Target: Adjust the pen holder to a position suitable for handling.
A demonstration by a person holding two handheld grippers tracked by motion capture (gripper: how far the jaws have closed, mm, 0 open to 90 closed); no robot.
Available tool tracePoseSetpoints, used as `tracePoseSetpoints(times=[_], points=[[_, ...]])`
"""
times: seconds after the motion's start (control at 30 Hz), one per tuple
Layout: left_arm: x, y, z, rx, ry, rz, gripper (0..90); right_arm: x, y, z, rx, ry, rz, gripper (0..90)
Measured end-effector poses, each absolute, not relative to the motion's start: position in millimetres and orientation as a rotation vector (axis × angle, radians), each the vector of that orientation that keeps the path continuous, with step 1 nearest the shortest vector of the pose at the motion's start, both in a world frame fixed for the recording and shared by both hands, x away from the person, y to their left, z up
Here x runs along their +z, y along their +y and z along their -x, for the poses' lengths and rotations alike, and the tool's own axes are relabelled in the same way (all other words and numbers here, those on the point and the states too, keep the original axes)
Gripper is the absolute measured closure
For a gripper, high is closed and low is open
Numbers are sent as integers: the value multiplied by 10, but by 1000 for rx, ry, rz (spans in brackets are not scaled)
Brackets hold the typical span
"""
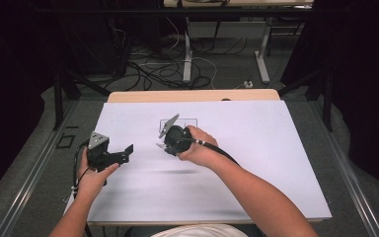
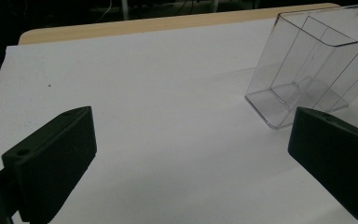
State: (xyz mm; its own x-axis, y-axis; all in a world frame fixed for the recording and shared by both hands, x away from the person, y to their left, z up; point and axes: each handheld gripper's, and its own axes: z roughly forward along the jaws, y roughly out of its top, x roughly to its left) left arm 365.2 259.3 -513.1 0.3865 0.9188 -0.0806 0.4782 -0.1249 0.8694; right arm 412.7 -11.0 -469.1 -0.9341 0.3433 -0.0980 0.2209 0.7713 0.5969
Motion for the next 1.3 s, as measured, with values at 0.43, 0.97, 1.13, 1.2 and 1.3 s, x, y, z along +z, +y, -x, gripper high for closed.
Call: tracePoseSetpoints(times=[0.43,0.97,1.13,1.2,1.3], points=[[-5134,2586,-3654,619,1227,-1762,9,-4495,-233,-4240,1127,2685,-639,803],[-5131,2589,-3654,613,1231,-1752,6,-4237,-360,-4361,1408,2445,-780,803],[-5131,2595,-3655,608,1234,-1753,3,-4162,-376,-4397,1483,2367,-819,803],[-5131,2594,-3654,608,1235,-1750,3,-4133,-376,-4413,1509,2327,-832,803],[-5131,2592,-3653,609,1234,-1748,3,-4101,-373,-4436,1533,2296,-847,803]])
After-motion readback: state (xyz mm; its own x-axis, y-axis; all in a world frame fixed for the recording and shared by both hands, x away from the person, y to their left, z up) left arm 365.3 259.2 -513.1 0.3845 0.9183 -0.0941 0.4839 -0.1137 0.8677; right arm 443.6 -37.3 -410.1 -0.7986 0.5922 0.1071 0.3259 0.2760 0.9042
